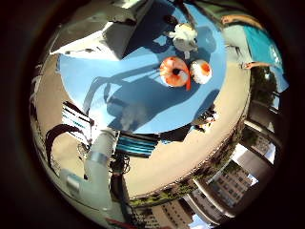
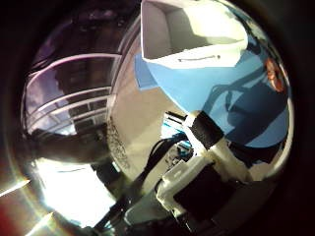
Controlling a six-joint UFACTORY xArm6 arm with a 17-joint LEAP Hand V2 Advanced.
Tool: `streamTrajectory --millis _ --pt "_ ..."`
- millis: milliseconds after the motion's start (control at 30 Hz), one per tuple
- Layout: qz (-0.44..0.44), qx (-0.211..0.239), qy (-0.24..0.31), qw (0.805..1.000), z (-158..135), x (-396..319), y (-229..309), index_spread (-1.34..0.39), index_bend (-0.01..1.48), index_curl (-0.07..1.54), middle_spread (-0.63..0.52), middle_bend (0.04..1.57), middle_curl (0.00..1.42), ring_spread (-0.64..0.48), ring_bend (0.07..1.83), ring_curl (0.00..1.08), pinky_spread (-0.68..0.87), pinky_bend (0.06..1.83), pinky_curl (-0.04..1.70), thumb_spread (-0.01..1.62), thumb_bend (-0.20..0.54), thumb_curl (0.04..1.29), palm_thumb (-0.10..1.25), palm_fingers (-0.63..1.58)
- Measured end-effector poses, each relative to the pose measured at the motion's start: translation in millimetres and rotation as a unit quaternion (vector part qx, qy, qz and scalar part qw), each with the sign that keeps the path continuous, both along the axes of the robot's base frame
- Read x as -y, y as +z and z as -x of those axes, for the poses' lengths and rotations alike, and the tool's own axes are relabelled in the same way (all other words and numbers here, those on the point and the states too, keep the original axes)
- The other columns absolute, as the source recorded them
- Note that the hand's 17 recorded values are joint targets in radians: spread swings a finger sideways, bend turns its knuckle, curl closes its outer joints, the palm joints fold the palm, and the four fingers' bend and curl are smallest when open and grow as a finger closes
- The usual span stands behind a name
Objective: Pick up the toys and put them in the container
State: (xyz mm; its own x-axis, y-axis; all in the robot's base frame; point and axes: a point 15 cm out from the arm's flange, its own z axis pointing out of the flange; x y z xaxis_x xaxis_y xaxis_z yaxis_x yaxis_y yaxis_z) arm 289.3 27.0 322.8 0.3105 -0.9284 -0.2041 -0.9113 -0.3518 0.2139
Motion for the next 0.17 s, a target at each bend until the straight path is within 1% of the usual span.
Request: streamTrajectory --millis 167 --pt "0.000 0.000 0.000 1.000 0.0 0.0 0.0 -0.16 0.17 0.28 0.06 0.17 0.31 0.27 0.32 0.32 0.42 0.61 0.20 1.26 -0.021 0.32 0.61 0.09"
